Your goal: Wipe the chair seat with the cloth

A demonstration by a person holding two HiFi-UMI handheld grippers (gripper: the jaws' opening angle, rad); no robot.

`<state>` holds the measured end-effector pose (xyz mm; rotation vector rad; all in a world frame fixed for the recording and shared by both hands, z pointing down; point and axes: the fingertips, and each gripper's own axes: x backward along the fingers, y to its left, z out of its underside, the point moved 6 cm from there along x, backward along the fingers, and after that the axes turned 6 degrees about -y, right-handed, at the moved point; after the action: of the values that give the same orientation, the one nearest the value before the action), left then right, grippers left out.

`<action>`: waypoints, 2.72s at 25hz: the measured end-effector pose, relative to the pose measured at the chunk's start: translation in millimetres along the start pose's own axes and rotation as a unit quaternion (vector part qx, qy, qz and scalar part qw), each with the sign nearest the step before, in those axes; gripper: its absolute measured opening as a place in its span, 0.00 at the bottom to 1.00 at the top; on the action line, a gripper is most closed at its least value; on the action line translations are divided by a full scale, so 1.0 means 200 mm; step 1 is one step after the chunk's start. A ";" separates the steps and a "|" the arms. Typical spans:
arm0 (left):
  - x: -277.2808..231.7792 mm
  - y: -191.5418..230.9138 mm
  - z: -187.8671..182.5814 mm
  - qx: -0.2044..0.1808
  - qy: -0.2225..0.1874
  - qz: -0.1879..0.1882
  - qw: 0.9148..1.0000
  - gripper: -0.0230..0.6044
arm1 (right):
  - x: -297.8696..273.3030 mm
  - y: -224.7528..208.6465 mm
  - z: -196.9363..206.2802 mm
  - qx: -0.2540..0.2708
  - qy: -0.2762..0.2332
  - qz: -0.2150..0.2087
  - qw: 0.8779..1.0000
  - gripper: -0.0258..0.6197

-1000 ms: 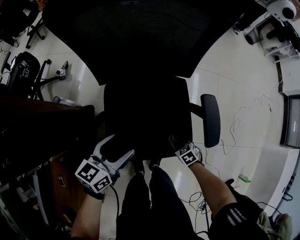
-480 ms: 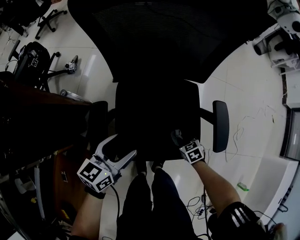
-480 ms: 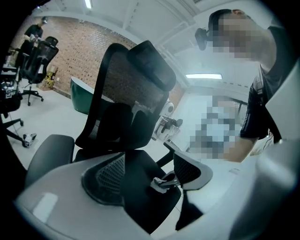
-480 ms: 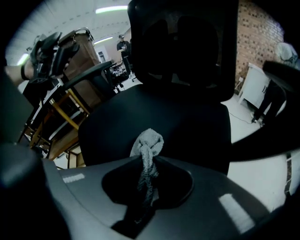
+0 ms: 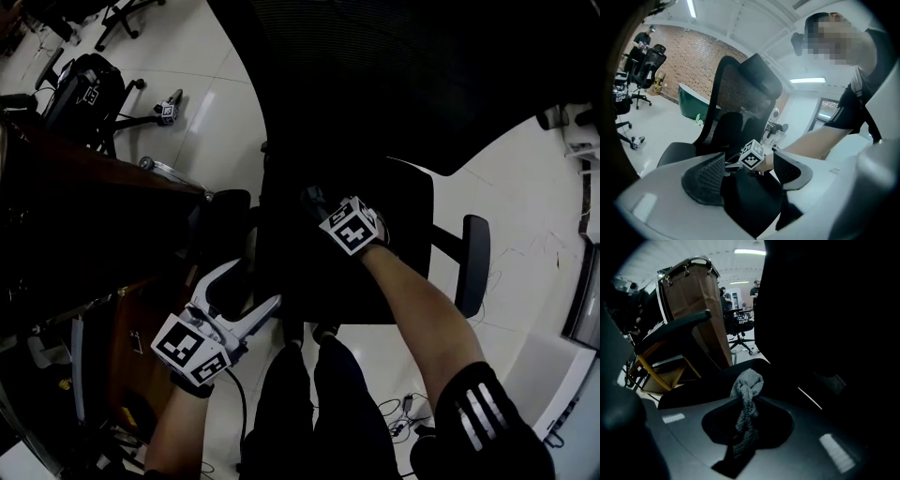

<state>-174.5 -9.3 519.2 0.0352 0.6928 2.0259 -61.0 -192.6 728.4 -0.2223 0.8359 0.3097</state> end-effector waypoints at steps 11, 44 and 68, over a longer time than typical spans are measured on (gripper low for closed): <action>0.06 0.18 -0.03 -0.012 -0.012 -0.021 1.000 0.59 | -0.47 -0.09 -0.34 0.047 0.026 -0.011 0.999 0.12; 0.27 -0.07 0.20 0.004 0.038 -0.009 0.999 0.59 | 0.01 1.18 0.45 -0.040 0.051 -0.146 0.987 0.12; 0.05 -0.41 0.29 0.010 0.084 0.064 0.994 0.59 | 0.46 0.90 1.06 -0.075 0.122 -0.028 0.989 0.12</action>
<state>-98.6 56.6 525.4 -0.0832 0.8346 2.1624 79.7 57.8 784.9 -0.4304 1.0477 0.2973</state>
